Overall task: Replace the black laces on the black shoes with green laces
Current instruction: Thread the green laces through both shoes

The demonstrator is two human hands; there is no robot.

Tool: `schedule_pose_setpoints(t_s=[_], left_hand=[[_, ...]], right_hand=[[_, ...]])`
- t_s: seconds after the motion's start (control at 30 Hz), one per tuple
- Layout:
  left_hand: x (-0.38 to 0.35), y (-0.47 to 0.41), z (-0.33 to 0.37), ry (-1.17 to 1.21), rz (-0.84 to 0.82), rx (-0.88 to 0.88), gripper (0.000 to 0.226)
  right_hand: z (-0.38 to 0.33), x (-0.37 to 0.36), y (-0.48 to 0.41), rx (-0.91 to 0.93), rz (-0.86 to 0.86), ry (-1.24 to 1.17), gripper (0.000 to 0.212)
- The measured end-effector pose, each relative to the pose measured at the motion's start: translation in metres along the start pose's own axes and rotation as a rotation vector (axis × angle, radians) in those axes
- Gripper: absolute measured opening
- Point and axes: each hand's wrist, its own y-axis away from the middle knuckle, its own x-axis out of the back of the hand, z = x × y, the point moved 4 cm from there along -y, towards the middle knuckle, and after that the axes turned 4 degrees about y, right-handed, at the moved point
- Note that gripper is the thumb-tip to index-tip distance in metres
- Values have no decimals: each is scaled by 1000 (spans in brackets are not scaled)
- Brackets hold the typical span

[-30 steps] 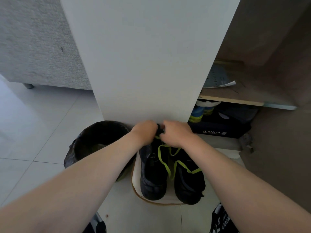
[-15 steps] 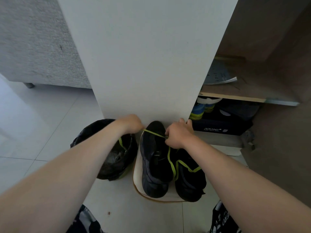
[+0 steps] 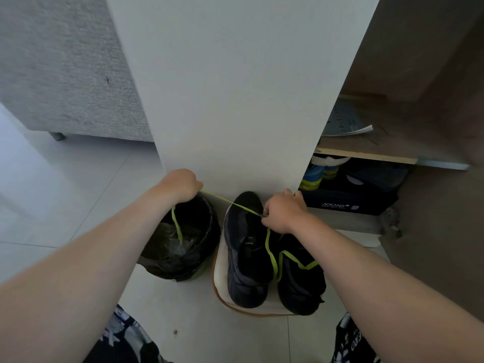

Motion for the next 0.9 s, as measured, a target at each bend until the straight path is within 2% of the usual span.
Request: schedule_pose_setpoints(t_s=[0.13,0.2,0.27,0.33,0.43,0.5,0.57,0.67,0.77,0.83,0.9], left_hand=[[-5,12,9,438,-236,83,35],[-1,20,17,541,-365,88,34],[5,27,28,615,-451,53,33],[13,35,39,730,-474,14,30],[23,44,50,899,-499,-51,28],[30,51,54,980,-525,-81,28],[35,57,55,1046,-538,-89,27],[37,66,60,1094,-540,-102,23],[29,78,76,1098,-559,-138,13],[18,85,88,1120,-567,-124,23],[6,89,100,1133,-562,-103,33]], right_hand=[[7,16,9,-75,94,-49,70],[8,25,16,-134,34,26,81],[5,27,23,-143,-71,25,83],[0,22,26,-114,-116,-47,71],[-3,14,26,-98,-161,-278,35],[-2,20,26,-100,-126,-404,19],[5,30,27,-141,-32,-560,27],[15,50,34,-210,88,-1091,24],[15,70,47,-162,89,-1556,19],[10,81,52,-68,68,-1712,19],[5,89,57,-14,90,-1747,21]])
